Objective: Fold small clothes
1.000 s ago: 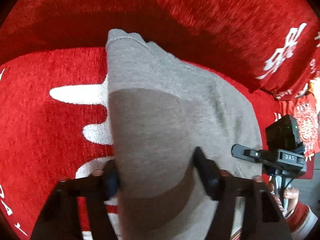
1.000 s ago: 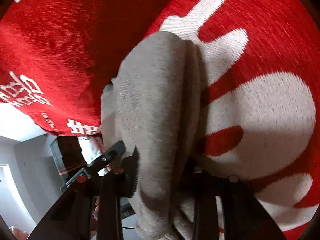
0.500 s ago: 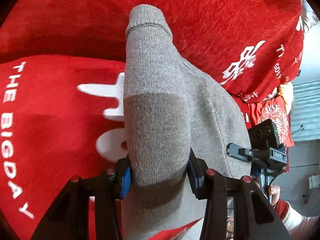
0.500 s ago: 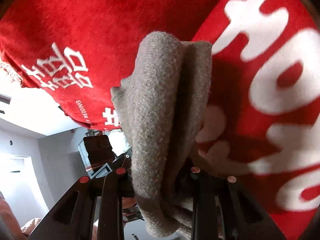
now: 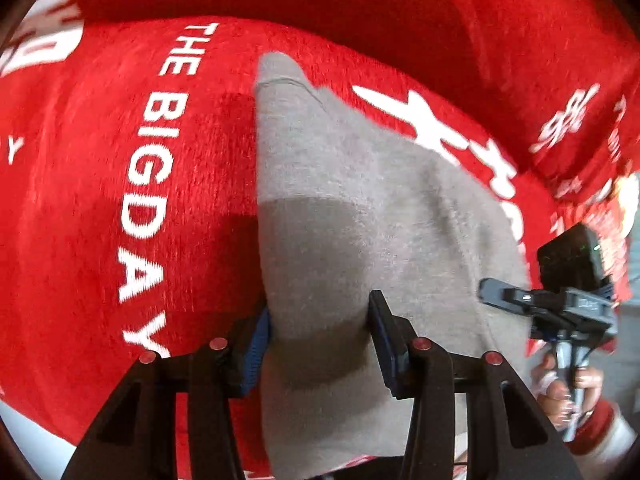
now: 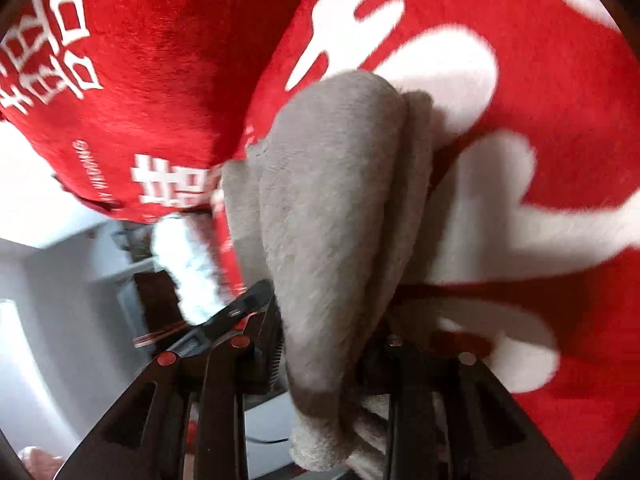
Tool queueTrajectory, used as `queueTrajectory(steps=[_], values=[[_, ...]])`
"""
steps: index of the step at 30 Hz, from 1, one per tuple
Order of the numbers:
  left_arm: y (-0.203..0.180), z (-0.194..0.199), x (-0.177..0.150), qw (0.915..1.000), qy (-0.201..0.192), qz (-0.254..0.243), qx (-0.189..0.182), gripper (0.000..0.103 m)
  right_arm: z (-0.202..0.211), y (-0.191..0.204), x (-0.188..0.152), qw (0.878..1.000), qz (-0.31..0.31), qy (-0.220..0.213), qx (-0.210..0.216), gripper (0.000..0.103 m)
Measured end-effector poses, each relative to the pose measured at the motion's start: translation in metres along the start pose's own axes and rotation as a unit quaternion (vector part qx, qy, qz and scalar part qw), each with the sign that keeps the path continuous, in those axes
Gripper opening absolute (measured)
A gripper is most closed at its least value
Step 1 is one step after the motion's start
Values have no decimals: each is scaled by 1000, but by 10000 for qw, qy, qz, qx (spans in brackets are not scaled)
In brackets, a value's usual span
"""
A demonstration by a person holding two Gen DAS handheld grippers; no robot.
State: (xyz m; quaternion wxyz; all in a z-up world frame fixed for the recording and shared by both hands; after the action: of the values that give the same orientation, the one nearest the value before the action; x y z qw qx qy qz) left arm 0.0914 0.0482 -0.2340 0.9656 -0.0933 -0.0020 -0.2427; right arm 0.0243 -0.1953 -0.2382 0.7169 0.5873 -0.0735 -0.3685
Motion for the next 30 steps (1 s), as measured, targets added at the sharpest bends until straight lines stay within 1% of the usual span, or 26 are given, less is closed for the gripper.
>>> queueTrajectory(steps=[1, 2, 3, 5, 7, 8, 9, 10, 11, 12, 14, 17, 20, 22, 23, 26, 29, 30], values=[[2, 5, 0, 9999, -73, 53, -95, 48, 3, 5, 1, 9996, 177, -1, -218, 36], [3, 14, 2, 9997, -233, 54, -100, 48, 8, 11, 1, 9972, 474, 23, -573, 36], [5, 19, 3, 9994, -340, 40, -29, 48, 11, 16, 2, 9944, 667, 19, -818, 35], [4, 25, 6, 9983, -529, 33, 231, 48, 14, 24, 2, 9862, 1037, -25, -1289, 28], [14, 23, 7, 9960, -600, -1, 664, 48, 15, 24, 4, 9732, 1351, -66, -1861, 27], [9, 14, 9, 9936, -583, -59, 962, 48, 15, 20, 4, 9665, 1459, -75, -2111, 27], [6, 6, 9, 9917, -560, -95, 1156, 48, 14, 13, 4, 9586, 1572, -80, -2372, 27], [12, 2, 5, 9906, -532, -120, 1253, 48, 11, 6, 4, 9517, 1674, -89, -2574, 27], [13, -5, 3, 9899, -503, -125, 1322, 48, 14, -2, 1, 9489, 1727, -117, -2637, 27], [5, -11, 3, 9891, -514, -126, 1376, 48, 17, -7, 0, 9470, 1774, -205, -2671, 28], [9, -11, 1, 9860, -626, -159, 1536, 50, 22, -8, -2, 9455, 1715, -393, -2740, 38], [16, -12, -3, 9822, -582, -253, 1768, 50, 39, -11, -12, 9500, 1386, -609, -2731, 39], [19, -6, -9, 9793, -589, -378, 1900, 50, 59, -10, -24, 9473, 1242, -805, -2840, 39], [18, 1, -16, 9779, -624, -437, 1946, 50, 64, 1, -36, 9511, 1193, -887, -2707, 39], [19, 5, -21, 9773, -633, -462, 1970, 50, 59, 10, -41, 9540, 1188, -912, -2596, 39], [16, 10, -34, 9757, -608, -488, 2049, 50, 59, 25, -61, 9555, 1301, -932, -2478, 39], [14, 10, -47, 9785, -465, -379, 1973, 50, 46, 32, -81, 9588, 1388, -744, -2365, 38], [15, 11, -50, 9777, -466, -343, 2021, 50, 36, 31, -86, 9591, 1394, -643, -2379, 37]])
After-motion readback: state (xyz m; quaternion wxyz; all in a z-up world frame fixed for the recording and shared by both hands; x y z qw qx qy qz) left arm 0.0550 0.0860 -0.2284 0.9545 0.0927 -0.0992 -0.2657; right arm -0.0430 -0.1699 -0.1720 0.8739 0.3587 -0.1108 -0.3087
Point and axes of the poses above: each gripper's, at about its wrist camera, not at the fingertips, and z roughly against the way its jaws point, y to its left, x to its top, the point moved 6 cm from there along -z, roughly the way its jaws point, and after that the axes turned 15 degrees about x, right-handed, at the moved point
